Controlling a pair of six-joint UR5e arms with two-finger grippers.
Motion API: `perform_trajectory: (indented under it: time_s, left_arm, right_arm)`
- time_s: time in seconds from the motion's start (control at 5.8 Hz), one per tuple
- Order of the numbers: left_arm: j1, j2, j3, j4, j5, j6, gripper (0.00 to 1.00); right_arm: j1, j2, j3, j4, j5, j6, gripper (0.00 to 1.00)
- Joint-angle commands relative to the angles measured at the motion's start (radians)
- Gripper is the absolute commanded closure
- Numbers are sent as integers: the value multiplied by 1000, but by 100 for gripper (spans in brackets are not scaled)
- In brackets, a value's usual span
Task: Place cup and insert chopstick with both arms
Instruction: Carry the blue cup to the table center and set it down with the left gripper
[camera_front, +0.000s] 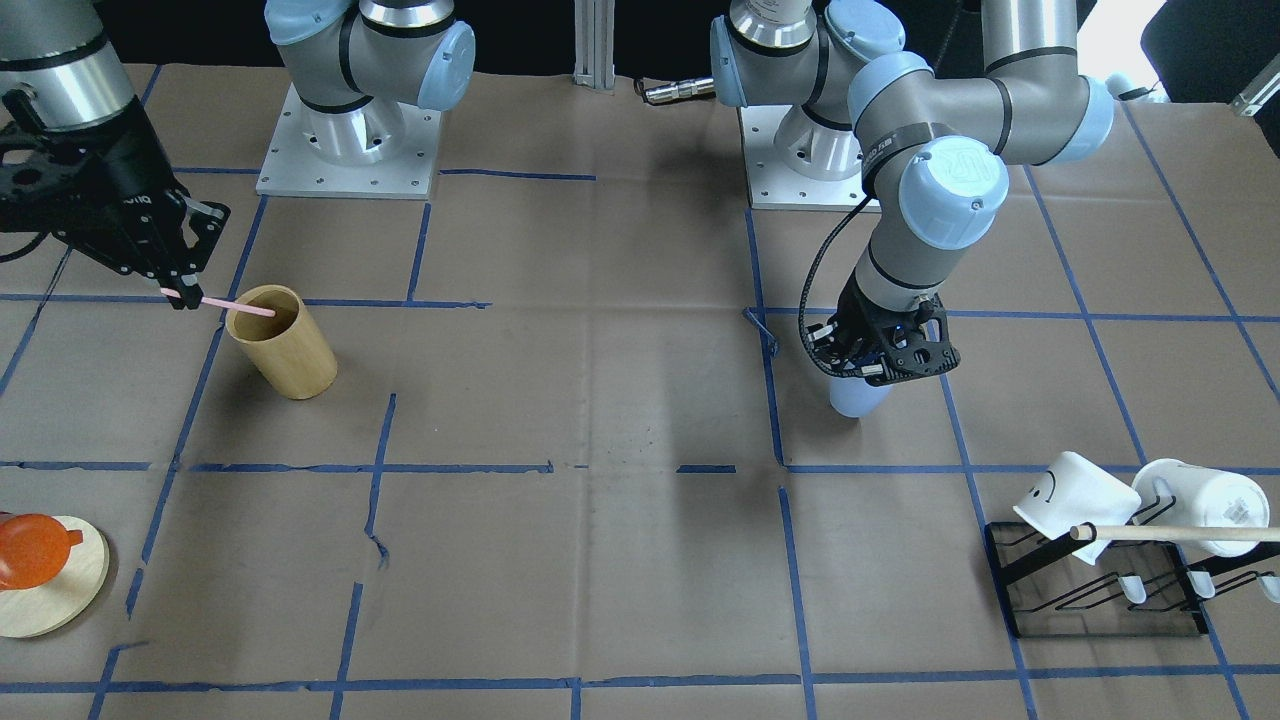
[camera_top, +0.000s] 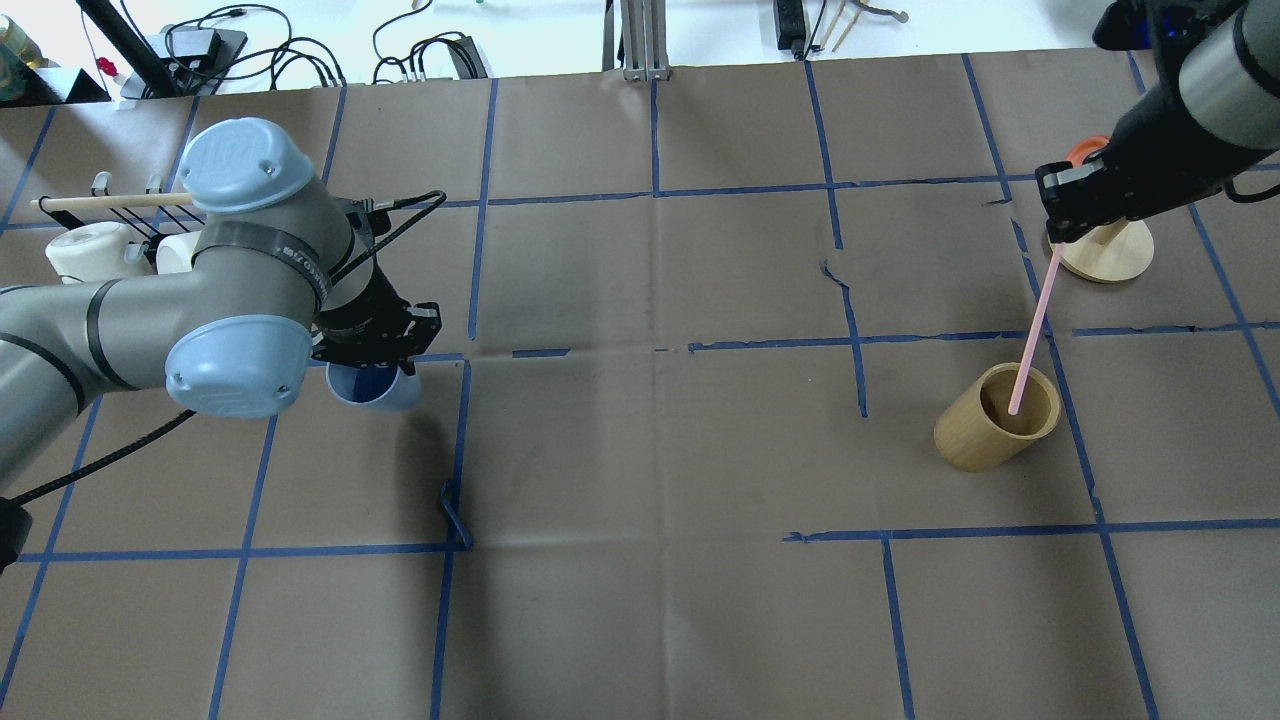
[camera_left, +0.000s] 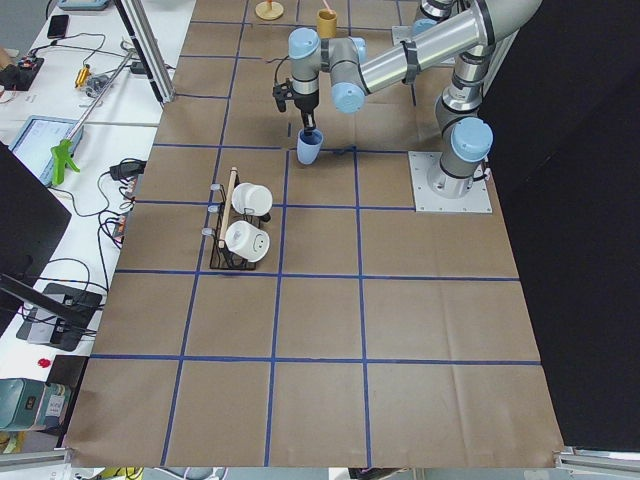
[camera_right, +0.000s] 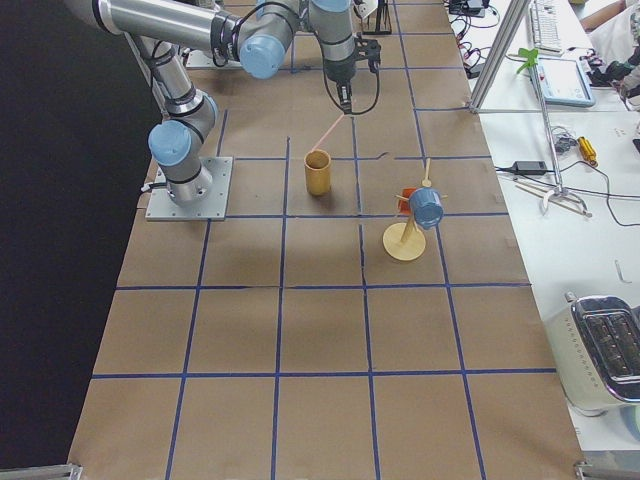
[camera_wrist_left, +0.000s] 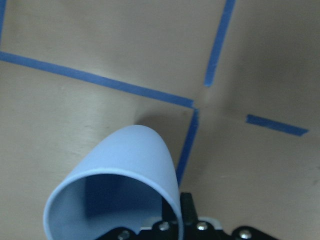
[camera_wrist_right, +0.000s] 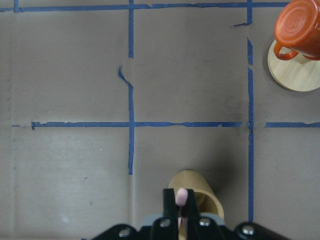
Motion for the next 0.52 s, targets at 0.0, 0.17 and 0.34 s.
perform_trajectory:
  time_s: [0.0,0.17,0.34]
  left_arm:
    - [-172,-123,171,3,-48,-259,100]
    - [-258,-212,295,0,-45,-352,100]
    - [-319,-275,357,-2,-51,-406,100]
  right_arm:
    - [135,105,-213,149,-55,162,92]
    - [169,165,-289,191,-81,186,92]
    - [171,172,-289,197,-81,186,92]
